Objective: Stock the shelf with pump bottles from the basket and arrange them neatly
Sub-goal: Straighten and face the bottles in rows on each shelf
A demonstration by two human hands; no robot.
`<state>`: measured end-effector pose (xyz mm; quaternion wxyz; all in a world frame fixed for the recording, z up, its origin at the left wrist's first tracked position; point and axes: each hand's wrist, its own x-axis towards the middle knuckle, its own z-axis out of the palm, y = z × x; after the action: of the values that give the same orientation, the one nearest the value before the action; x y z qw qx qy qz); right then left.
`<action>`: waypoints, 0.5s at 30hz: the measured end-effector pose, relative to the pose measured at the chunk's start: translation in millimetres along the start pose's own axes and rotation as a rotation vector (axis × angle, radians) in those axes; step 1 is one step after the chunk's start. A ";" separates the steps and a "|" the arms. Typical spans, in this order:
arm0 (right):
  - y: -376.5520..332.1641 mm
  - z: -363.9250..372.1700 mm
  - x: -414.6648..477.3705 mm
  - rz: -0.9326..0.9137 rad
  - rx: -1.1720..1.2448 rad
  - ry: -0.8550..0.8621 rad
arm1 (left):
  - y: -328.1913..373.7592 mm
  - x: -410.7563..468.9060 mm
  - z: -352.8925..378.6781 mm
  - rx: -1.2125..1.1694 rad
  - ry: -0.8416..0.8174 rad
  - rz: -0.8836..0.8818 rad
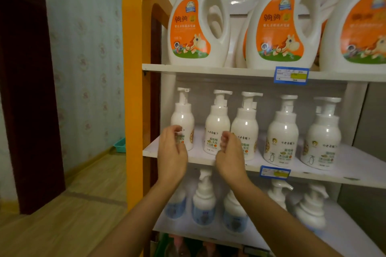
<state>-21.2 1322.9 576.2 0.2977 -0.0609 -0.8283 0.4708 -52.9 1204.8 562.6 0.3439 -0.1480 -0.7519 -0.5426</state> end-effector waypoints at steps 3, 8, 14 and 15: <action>0.5 -4.0 0.3 0.021 -0.010 0.004 | 12.3 -9.8 15.5 -0.021 -0.219 -0.002; -8.7 2.5 3.2 0.043 -0.030 -0.028 | 21.3 2.7 40.6 -0.056 -0.464 -0.061; 1.0 -12.2 13.5 0.161 -0.029 -0.105 | 13.1 17.5 49.5 -0.039 -0.565 -0.213; 3.5 -15.8 14.1 0.161 -0.043 -0.121 | 10.4 18.4 49.8 -0.029 -0.567 -0.210</action>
<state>-24.7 1342.0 585.4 0.2069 -0.1049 -0.8471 0.4782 -77.7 1251.6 573.8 0.0601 -0.2198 -0.8213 -0.5231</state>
